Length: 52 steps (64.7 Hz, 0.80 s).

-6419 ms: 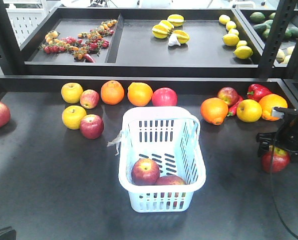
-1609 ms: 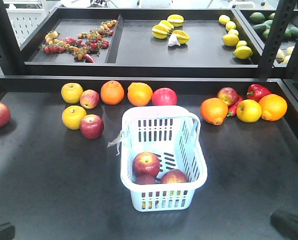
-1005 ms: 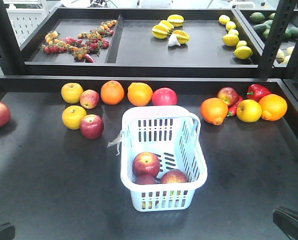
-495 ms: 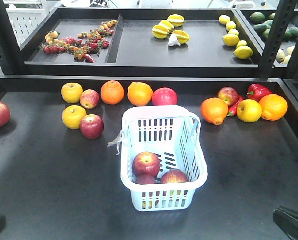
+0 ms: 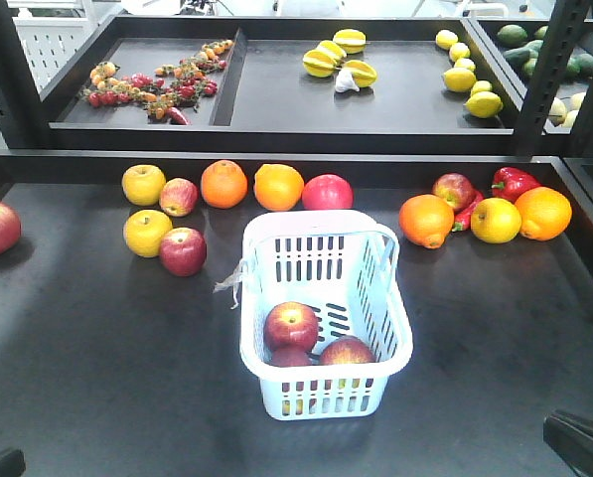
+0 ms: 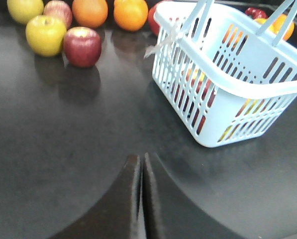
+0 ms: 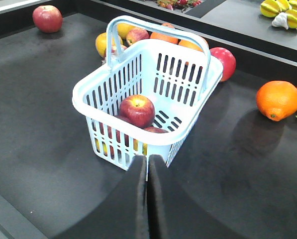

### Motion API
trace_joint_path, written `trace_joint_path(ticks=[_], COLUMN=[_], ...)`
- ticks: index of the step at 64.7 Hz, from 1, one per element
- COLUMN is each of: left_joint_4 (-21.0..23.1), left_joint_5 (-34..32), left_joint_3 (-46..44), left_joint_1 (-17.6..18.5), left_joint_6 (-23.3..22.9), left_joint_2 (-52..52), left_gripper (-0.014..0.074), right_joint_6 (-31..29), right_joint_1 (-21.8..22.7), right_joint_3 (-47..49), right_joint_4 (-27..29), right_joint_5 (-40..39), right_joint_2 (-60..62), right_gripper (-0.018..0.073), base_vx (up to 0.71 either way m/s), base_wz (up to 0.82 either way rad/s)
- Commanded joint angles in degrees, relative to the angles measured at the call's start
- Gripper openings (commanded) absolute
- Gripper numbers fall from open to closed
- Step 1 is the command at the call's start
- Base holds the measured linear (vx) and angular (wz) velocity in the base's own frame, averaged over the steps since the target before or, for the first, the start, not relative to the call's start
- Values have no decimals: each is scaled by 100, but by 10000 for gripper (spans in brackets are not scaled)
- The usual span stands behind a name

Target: Pick three apples into basket with both arms

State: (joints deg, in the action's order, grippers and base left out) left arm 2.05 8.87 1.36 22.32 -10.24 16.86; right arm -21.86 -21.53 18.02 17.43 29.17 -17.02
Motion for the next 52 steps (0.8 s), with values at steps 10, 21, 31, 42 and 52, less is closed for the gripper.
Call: trace_joint_path(ticks=[10, 21, 31, 42, 52], left_joint_4=[-149, -166, -166, -140, -98], left_joint_5=[-601, -489, -474, -503, -515], left_joint_3=[144, 144, 144, 144, 144], left_joint_1=[-671, -1491, -2122, -2601, -2850], left_joint_6=[408, 523, 904, 992, 1024], left_joint_2=[-343, -1120, -1686, -1849, -1849], left_gripper=[-6, -6, -6, -6, -6], right_joint_6=[-4, -4, -4, -4, -4], right_joint_1=[25, 25, 25, 25, 25], right_joint_3=[158, 158, 158, 158, 158], right_joint_4=[18, 18, 44, 87, 93], right_joint_5=[-384, -384, -384, -384, -384], right_joint_2=[-38, -38, -38, -43, -43], right_gripper=[-4, -4, -4, -4, -4], base_vx=[0, 0, 0, 0, 0], base_wz=[0, 0, 0, 0, 0])
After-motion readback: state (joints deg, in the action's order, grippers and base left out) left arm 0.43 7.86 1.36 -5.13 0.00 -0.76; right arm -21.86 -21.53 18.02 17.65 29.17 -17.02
